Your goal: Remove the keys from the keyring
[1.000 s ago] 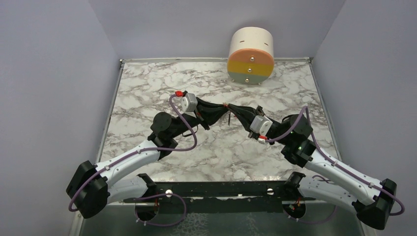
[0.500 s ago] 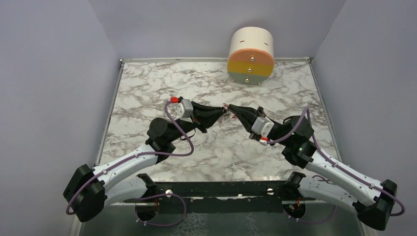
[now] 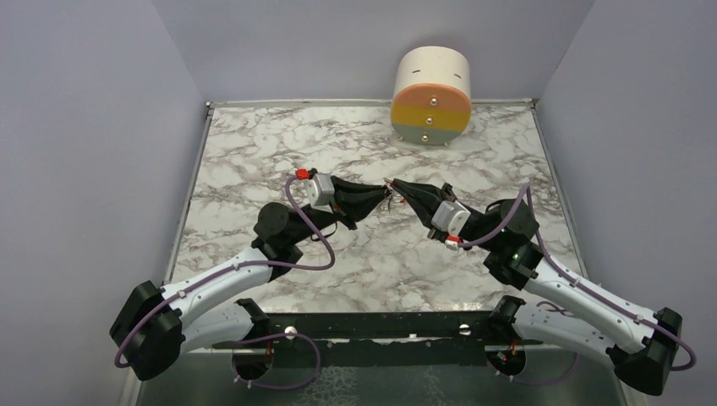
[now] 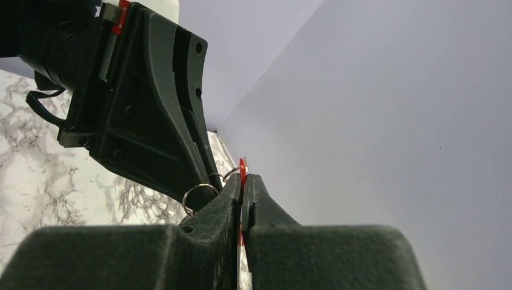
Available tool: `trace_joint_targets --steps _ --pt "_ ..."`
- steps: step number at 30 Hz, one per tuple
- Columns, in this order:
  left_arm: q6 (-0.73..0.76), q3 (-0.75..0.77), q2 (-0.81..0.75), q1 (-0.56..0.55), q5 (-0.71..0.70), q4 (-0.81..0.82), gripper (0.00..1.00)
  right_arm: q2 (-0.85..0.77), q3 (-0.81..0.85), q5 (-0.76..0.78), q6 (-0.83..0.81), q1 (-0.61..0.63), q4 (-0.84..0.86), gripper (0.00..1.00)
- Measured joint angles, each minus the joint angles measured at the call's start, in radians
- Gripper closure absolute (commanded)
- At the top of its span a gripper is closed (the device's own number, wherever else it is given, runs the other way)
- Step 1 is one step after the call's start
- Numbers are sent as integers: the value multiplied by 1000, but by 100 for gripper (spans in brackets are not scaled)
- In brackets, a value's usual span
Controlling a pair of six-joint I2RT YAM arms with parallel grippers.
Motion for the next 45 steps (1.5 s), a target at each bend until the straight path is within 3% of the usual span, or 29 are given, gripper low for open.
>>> trace_joint_targets --steps 18,40,45 --pt "90 12 27 -14 41 17 100 34 0 -14 11 1 44 98" --pt "262 57 -2 -25 75 -95 100 73 21 -26 -6 4 80 98" --pt "270 76 1 -25 78 -91 90 76 34 -30 -15 4 96 98"
